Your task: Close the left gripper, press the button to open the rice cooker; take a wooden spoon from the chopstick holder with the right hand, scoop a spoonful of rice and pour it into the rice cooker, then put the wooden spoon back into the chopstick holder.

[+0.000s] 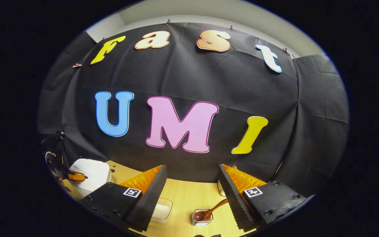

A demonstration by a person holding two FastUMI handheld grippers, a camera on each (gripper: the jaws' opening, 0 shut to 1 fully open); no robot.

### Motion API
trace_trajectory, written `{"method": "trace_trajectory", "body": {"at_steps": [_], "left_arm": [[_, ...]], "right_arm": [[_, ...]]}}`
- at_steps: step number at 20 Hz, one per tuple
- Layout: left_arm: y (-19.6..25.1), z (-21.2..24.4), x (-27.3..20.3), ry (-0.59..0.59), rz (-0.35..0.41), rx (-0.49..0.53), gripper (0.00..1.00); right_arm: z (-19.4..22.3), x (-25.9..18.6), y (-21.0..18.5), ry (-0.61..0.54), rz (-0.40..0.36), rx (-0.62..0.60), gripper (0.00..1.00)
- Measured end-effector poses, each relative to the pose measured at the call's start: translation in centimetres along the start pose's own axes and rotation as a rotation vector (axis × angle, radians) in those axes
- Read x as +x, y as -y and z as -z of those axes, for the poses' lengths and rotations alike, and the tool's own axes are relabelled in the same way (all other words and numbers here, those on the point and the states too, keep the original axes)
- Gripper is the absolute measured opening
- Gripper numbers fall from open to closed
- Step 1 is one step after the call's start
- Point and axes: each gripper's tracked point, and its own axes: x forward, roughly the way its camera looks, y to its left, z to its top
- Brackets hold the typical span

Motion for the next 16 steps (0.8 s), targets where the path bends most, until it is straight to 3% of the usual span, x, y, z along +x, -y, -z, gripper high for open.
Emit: {"method": "trace_trajectory", "body": {"at_steps": [4,16], "left_arm": [[0.1,-1.3,-0.4,0.017,-0.005,-0.036,0.06],[-0.4,-13.9,-3.8,0.441,-0.040,0.090,0.06]], "right_arm": [[0.0,-0.3,-0.1,0.003,-0.005,-0.008,0.97],[0.0,-0.4,0.9,0.004,0.014,0.004,0.97]]}}
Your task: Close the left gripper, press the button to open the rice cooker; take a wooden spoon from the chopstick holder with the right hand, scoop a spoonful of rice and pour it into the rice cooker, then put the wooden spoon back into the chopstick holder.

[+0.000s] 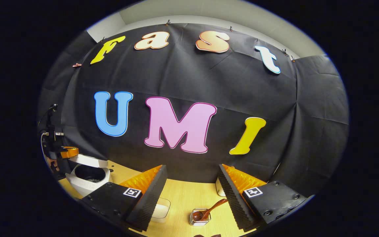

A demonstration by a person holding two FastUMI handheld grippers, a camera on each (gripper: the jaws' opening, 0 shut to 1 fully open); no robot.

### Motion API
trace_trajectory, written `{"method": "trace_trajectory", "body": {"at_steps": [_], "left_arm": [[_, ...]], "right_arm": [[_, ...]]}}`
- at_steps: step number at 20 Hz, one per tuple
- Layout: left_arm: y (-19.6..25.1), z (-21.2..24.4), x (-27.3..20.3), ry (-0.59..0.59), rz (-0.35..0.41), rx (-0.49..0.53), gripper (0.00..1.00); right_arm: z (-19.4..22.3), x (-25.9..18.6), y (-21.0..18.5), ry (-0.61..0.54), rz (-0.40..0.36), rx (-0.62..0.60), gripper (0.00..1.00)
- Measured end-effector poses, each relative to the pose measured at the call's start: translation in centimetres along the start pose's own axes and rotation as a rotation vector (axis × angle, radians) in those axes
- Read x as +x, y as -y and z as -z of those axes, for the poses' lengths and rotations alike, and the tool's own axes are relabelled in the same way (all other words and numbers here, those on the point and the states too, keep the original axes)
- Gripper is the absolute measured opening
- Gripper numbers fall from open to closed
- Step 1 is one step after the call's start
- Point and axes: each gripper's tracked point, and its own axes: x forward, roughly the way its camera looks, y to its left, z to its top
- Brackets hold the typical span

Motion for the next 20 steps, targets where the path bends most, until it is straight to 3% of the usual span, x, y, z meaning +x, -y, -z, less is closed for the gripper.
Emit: {"method": "trace_trajectory", "body": {"at_steps": [5,8,10,12,13,15,17,20], "left_arm": [[-0.3,-3.5,-0.1,0.103,-0.020,0.035,0.06],[0.7,-4.3,-1.2,0.141,0.008,0.024,0.06],[1.3,-4.8,-1.7,0.161,0.024,0.024,0.18],[1.5,-5.3,-2.4,0.175,0.021,0.029,0.48],[1.7,-5.4,-2.7,0.176,0.024,0.030,0.69],[2.3,-5.2,-3.2,0.168,0.024,0.030,0.86],[2.7,-4.8,-3.6,0.152,0.027,0.032,0.91],[3.8,-3.7,-4.0,0.124,0.032,0.046,0.91]], "right_arm": [[0.2,-0.1,0.8,-0.006,0.015,0.019,0.97],[1.0,-0.1,1.2,-0.021,0.017,0.045,0.97],[2.5,0.1,1.7,-0.054,0.014,0.080,0.97],[5.0,0.3,2.5,-0.108,0.013,0.122,0.97],[6.4,0.3,2.8,-0.142,0.006,0.150,0.97],[9.7,0.2,3.6,-0.216,-0.004,0.219,0.97],[13.0,0.6,4.6,-0.273,-0.004,0.273,0.97],[17.4,1.8,6.3,-0.334,0.002,0.321,0.96]]}}
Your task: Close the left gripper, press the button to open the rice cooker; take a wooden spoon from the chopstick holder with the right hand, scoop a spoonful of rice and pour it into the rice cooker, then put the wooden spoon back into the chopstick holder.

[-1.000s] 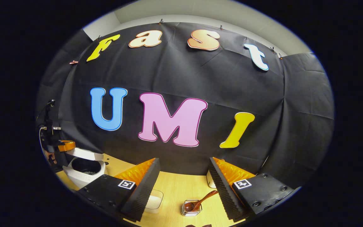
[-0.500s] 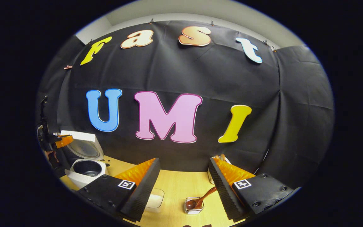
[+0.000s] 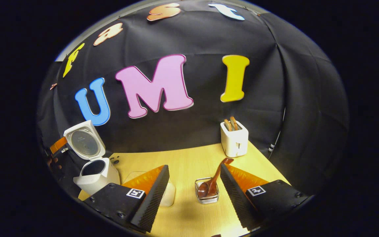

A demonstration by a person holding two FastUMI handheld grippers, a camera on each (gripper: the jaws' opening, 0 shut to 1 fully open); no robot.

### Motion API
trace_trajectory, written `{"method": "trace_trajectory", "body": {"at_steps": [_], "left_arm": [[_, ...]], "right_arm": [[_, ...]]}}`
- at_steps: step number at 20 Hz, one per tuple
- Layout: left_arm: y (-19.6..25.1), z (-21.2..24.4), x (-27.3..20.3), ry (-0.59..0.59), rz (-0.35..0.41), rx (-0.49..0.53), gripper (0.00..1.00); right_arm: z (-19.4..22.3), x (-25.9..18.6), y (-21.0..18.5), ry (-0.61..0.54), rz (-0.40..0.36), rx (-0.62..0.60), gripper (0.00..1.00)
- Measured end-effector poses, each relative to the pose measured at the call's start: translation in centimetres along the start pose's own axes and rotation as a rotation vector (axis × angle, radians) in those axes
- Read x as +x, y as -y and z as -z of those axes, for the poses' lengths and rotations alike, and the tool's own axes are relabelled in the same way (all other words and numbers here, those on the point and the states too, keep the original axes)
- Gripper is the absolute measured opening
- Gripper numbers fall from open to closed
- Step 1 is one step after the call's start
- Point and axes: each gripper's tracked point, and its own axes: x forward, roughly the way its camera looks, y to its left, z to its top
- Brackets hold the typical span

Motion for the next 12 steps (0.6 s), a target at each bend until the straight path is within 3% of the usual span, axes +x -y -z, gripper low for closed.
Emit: {"method": "trace_trajectory", "body": {"at_steps": [7,12], "left_arm": [[4.6,2.7,-1.8,-0.108,0.030,0.025,0.91],[4.7,4.6,-3.1,-0.189,-0.025,-0.004,0.91]], "right_arm": [[6.0,8.0,5.0,-0.117,0.019,0.097,0.97],[9.5,13.5,6.2,-0.175,0.003,0.152,0.97]]}}
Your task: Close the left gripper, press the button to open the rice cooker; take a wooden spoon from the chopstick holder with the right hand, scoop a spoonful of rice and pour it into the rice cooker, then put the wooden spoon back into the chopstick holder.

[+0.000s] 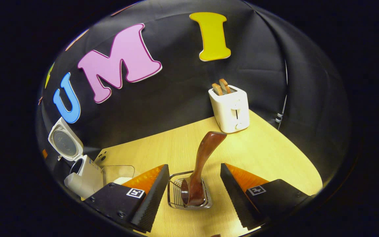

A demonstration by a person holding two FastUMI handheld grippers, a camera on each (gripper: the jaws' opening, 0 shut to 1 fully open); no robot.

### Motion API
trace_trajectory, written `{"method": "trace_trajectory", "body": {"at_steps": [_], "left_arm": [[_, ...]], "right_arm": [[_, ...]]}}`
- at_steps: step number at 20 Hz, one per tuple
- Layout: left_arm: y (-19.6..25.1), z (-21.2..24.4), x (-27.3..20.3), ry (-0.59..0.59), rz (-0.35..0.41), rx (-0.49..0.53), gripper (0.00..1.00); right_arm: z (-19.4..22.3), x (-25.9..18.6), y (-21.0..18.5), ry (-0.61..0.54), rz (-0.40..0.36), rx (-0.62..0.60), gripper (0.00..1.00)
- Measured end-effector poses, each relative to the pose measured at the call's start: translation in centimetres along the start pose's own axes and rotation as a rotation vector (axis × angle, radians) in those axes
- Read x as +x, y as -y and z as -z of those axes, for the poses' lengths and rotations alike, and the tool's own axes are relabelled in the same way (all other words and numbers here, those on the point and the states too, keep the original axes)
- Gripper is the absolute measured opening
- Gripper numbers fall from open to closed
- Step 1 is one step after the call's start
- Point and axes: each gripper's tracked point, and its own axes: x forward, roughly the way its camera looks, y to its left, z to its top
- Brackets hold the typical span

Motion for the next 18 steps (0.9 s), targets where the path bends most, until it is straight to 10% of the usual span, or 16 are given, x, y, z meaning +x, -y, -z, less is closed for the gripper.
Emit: {"method": "trace_trajectory", "body": {"at_steps": [7,11,15,18], "left_arm": [[-0.9,2.0,-1.2,-0.072,-0.092,-0.009,0.91],[-1.2,2.1,-1.1,-0.082,-0.108,-0.008,0.91],[-1.3,2.2,-0.6,-0.090,-0.114,-0.008,0.91],[-1.0,2.3,0.1,-0.088,-0.101,-0.007,0.91]], "right_arm": [[1.4,6.4,-0.7,-0.036,-0.064,0.070,0.96],[1.6,8.2,-0.8,-0.049,-0.068,0.132,0.76],[1.9,8.7,0.5,-0.085,-0.018,0.176,0.12],[1.6,8.4,0.3,-0.090,-0.040,0.190,0.22]]}}
